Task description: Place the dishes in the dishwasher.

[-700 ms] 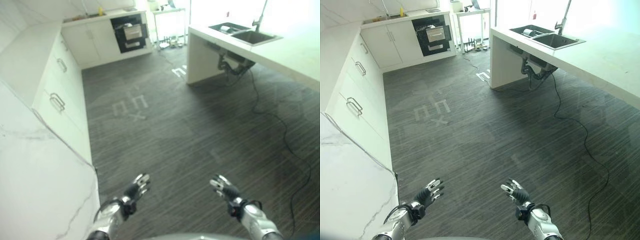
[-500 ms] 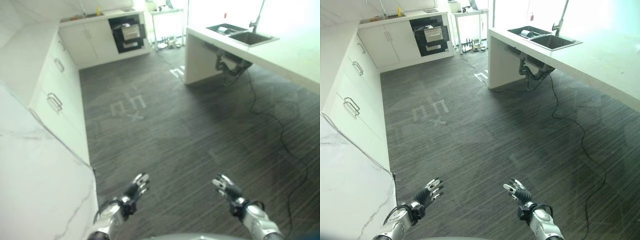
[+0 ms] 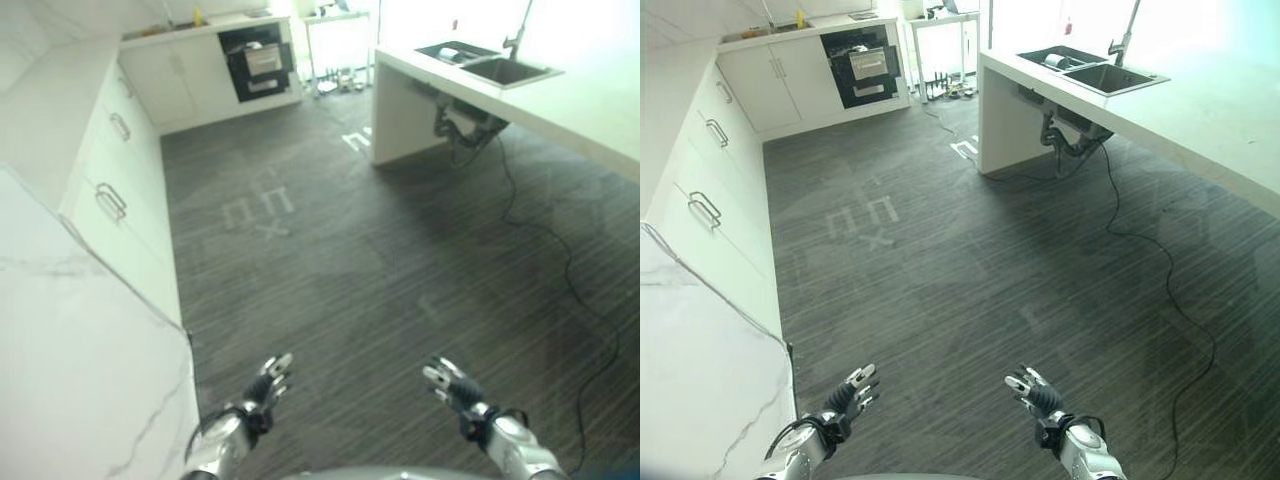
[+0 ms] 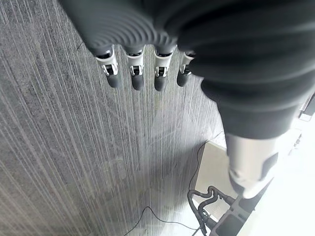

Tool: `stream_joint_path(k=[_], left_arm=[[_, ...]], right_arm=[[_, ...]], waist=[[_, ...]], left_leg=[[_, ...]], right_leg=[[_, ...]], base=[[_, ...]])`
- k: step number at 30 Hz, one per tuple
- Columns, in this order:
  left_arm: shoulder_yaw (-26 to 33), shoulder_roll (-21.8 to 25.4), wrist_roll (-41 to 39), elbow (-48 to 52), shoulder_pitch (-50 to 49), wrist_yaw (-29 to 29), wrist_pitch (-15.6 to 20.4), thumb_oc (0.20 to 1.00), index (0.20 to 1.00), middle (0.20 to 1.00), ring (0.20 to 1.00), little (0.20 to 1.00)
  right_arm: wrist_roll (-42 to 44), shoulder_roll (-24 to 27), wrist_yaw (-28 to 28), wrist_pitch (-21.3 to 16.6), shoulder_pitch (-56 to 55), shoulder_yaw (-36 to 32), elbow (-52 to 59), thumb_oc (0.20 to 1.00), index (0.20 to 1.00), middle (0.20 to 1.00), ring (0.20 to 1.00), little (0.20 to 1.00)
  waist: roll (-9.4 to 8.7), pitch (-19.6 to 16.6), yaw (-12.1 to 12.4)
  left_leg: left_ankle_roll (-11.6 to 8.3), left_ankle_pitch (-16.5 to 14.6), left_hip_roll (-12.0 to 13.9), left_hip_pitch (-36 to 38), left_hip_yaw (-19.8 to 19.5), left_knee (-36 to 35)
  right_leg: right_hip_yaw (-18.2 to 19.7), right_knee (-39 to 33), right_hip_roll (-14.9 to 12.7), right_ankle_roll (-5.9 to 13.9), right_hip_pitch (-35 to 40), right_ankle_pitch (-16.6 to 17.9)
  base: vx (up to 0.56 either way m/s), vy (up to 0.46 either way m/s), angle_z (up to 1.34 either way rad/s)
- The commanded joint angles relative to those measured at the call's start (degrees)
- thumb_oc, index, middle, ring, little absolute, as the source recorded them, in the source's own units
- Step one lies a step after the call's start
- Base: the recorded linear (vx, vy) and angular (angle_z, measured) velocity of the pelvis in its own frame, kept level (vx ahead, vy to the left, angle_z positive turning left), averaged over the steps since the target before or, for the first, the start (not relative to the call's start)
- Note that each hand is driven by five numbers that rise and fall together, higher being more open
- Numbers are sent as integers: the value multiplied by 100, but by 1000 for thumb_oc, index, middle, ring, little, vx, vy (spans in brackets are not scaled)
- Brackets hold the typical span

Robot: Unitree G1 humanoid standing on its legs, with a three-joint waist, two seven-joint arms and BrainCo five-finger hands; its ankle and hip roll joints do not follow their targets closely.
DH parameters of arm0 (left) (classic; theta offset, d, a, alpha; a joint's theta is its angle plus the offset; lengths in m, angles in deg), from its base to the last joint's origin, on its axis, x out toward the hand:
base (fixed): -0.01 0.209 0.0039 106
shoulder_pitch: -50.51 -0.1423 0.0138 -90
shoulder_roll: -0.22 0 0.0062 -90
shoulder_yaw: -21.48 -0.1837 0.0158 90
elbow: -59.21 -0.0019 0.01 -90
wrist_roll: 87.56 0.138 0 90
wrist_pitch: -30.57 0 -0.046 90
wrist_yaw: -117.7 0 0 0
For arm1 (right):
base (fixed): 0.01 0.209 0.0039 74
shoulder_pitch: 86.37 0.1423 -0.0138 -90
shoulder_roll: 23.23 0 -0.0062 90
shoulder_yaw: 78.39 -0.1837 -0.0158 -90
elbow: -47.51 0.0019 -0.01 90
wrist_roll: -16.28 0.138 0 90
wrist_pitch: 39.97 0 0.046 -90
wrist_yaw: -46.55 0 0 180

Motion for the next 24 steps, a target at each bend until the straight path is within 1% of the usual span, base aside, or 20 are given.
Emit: stream_joint_path(k=[1, 3, 4, 5, 6, 7, 8, 9, 10, 11, 12, 14, 16, 17, 18, 19, 21, 22, 23, 24], left_arm=[[117, -34, 35, 151, 332, 135, 128, 1000, 1000, 1000, 1000, 1000], [143, -39, -40, 185, 315, 156, 163, 1000, 1000, 1000, 1000, 1000], [151, -29, -110, 244, 294, 157, 139, 1000, 1000, 1000, 1000, 1000], [165, -15, -139, 280, 274, 130, 121, 1000, 1000, 1000, 1000, 1000], [178, -14, -138, 308, 262, 108, 113, 1000, 1000, 1000, 1000, 1000], [201, -22, -126, 355, 237, 97, 103, 1000, 1000, 1000, 1000, 1000], [235, -21, -178, 556, 147, 147, 37, 1000, 1000, 1000, 1000, 1000], [236, -19, -183, 569, 139, 144, 30, 1000, 1000, 1000, 1000, 1000], [210, -15, -181, 617, 134, 148, 8, 1000, 1000, 1000, 1000, 1000], [206, -31, -32, 535, 143, 61, 59, 1000, 1000, 1000, 1000, 1000], [197, -25, 97, 481, 141, 66, 109, 1000, 1000, 1000, 1000, 1000], [144, 18, 312, 406, 143, 157, 142, 1000, 1000, 1000, 1000, 1000], [89, 64, 385, 314, 196, 225, 122, 1000, 1000, 1000, 1000, 1000], [62, 99, 471, 274, 258, 196, 112, 1000, 1000, 1000, 1000, 1000], [43, 130, 516, 269, 298, 167, 92, 1000, 1000, 1000, 1000, 1000], [-15, 200, 615, 248, 401, 101, 44, 1000, 1000, 1000, 1000, 1000], [-125, 288, 665, 295, 537, 84, -10, 1000, 1000, 1000, 1000, 1000], [-165, 348, 668, 335, 612, 133, -52, 1000, 1000, 1000, 1000, 1000], [-177, 398, 635, 376, 633, 195, -58, 1000, 1000, 1000, 1000, 1000], [-177, 398, 635, 376, 633, 195, -58, 1000, 1000, 1000, 1000, 1000]], right_arm=[[126, 34, -172, -146, 243, 137, 472, 1000, 1000, 1000, 1000, 1000], [85, 99, -173, -155, 300, 166, 569, 1000, 1000, 1000, 1000, 1000], [83, 156, -118, -152, 328, 148, 660, 1000, 1000, 1000, 1000, 1000], [87, 197, -127, -168, 334, 112, 698, 1000, 1000, 1000, 1000, 1000], [98, 216, -141, -182, 343, 97, 714, 1000, 1000, 1000, 1000, 1000], [82, 226, -174, -186, 357, 68, 724, 1000, 1000, 1000, 1000, 1000], [11, 210, -143, -142, 344, 45, 894, 1000, 1000, 1000, 1000, 1000], [8, 210, -137, -143, 337, 46, 912, 1000, 1000, 1000, 1000, 1000], [55, 212, -73, -181, 262, 65, 1033, 1000, 1000, 1000, 1000, 1000], [97, 228, -54, -276, 167, 85, 1101, 1000, 1000, 1000, 1000, 1000], [110, 234, -47, -296, 157, 116, 1113, 1000, 1000, 1000, 1000, 1000], [150, 189, 50, -286, 179, 162, 1054, 1000, 1000, 1000, 1000, 1000], [386, 84, 161, -278, 229, 196, 913, 1000, 1000, 1000, 1000, 1000], [418, -13, 220, -343, 216, 201, 869, 1000, 1000, 1000, 1000, 1000], [416, -56, 251, -371, 195, 193, 861, 1000, 1000, 1000, 1000, 1000], [451, -129, 299, -413, 162, 134, 856, 1000, 1000, 1000, 1000, 1000], [494, -188, 346, -476, 131, 75, 901, 1000, 1000, 1000, 1000, 1000], [438, -217, 360, -467, 97, 63, 952, 1000, 1000, 1000, 1000, 1000], [379, -214, 321, -429, 100, 88, 956, 1000, 1000, 1000, 1000, 1000], [379, -214, 321, -429, 100, 88, 956, 1000, 1000, 1000, 1000, 1000]], waist=[[-187, 84, 18], [-227, 180, 92], [-243, 271, 151], [-237, 338, 180], [-225, 374, 199], [-192, 391, 208], [-79, 391, 239], [-75, 391, 241], [-36, 379, 215], [-45, 352, 169], [-67, 325, 161], [-92, 267, 205], [-156, 221, 305], [-207, 194, 313], [-231, 184, 303], [-245, 154, 244], [-200, 161, 161], [-160, 181, 126], [-76, 208, 97], [-76, 208, 97]], left_leg=[[-720, -76, 612, -25, -118, 513], [-689, -168, 534, -338, -269, 1345], [-764, -5, 584, -729, -341, 2129], [-847, 173, 699, -986, -405, 2454], [-878, 269, 752, -1083, -439, 2484], [-898, 375, 824, -1067, -409, 2203], [-999, 889, 1039, -918, -367, 980], [-1011, 941, 1049, -895, -362, 886], [-1137, 1333, 1257, -909, -174, 383], [-1125, 1295, 1360, -913, 129, 256], [-1036, 1092, 1301, -859, 246, 154], [-867, 838, 1137, -829, 222, 111], [-636, 598, 870, -845, -30, 163], [-453, 432, 662, -801, -87, 165], [-358, 351, 553, -773, -77, 168], [-160, 224, 288, -651, -62, 76], [125, -11, -1, -520, -82, 62], [268, -137, -114, -421, -67, 54], [349, -224, -141, -294, -38, 27], [349, -224, -141, -294, -38, 27]], right_leg=[[-269, 92, -292, 111, -135, 237], [-245, 102, -318, 6, -117, 204], [-248, 113, -315, -90, -77, 158], [-235, 144, -300, -130, -52, 124], [-216, 175, -295, -137, -38, 104], [-214, 230, -294, -119, -29, 70], [-250, 329, -280, -47, 25, -17], [-255, 334, -283, -42, 34, -22], [-341, 410, -304, -13, 86, -103], [-506, 576, -387, 24, 110, -217], [-550, 640, -432, 58, 105, -243], [-502, 887, -514, 109, 132, -378], [-324, 1199, -562, 155, 211, -523], [-273, 1547, -622, 252, 174, -417], [-253, 1740, -670, 315, 134, -353], [-115, 2513, -831, 542, -50, 85], [75, 3890, -1090, 783, -461, 649], [86, 4584, -1268, 888, -732, 911], [41, 5313, -1498, 927, -1099, 1075], [41, 5313, -1498, 927, -1099, 1075]], base=[[41, -94, 0], [53, -98, -7], [67, -87, -14], [93, -21, -9], [122, 79, -5], [316, 317, -6], [298, 309, -11], [379, 404, -4], [306, 366, 7], [342, 431, 20], [290, 391, 29], [248, 325, 19], [295, 343, -10], [285, 357, -8], [299, 462, 5], [259, 480, 25], [264, 509, 45], [239, 450, 45], [157, 297, 30], [186, 236, 10]])
